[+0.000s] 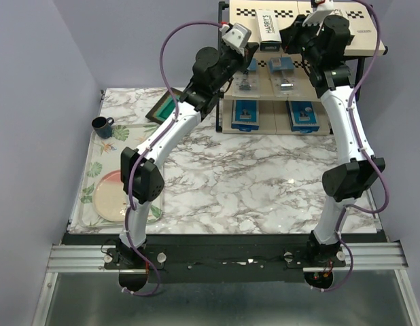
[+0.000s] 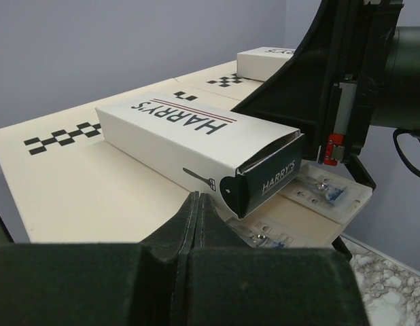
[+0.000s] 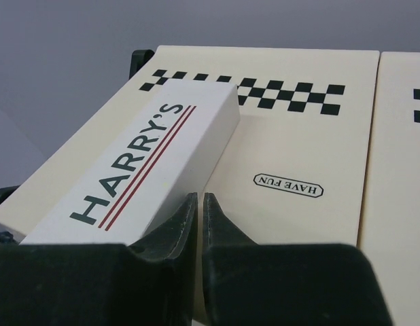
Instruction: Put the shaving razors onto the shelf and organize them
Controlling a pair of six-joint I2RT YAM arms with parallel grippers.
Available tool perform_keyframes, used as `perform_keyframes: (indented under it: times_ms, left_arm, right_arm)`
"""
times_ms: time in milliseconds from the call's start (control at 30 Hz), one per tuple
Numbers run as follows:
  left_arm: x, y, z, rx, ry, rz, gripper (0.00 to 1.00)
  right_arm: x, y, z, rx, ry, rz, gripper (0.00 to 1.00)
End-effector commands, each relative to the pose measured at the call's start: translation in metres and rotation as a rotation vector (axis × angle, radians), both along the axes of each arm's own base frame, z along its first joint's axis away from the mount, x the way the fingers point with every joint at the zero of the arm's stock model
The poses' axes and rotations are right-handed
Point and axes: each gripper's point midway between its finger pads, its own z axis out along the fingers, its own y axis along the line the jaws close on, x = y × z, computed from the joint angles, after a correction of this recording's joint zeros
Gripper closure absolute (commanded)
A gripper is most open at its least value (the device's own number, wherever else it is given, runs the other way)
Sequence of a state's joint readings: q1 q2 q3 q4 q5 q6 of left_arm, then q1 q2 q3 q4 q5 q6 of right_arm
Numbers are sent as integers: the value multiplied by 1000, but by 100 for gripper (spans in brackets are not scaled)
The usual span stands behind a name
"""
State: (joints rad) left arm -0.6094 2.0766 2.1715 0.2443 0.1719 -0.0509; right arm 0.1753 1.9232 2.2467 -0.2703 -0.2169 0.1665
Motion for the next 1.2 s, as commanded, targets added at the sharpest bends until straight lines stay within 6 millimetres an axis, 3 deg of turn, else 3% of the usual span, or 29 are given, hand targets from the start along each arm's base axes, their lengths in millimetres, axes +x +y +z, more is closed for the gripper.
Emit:
perform_keyframes:
  times_ms: [0,200,233,300,367,433,467,567,667,867,1167]
  left_arm:
    - [-2,6,13,-29,-5,39,100]
    - [-15,37,29,-39,-11,107,100]
    - [-17,42,35,-54,-25,117,100]
    - [-26,53,45,-58,-49,130,100]
    - [-33,63,56,-64,-68,146,100]
    - [-36,67,58,-54,-69,154,100]
    - [-39,71,60,-56,-67,161,100]
    - [-42,78,57,-24,-66,180,100]
    - [-44,85,53,-6,-63,202,100]
    - [-49,94,45,32,-56,223,100]
    - [-50,99,21,67,-5,246,100]
  right_arm:
    - [4,-8,-7,-32,11,-59,85]
    - [-15,-36,7,-63,-8,-193,83]
    - [-27,-47,21,-59,-33,-238,83]
    - [-37,-54,22,-73,-34,-268,82]
    - [-55,-60,35,-84,-59,-275,83]
    - [-66,-45,26,-136,-52,-174,89]
    - [-77,-39,30,-140,-60,-124,99]
    - [-107,-3,19,-217,-63,128,99]
    - [-126,20,5,-198,-23,276,99]
    - [-121,28,-4,-164,8,292,99]
    - [-89,38,-4,-122,20,303,99]
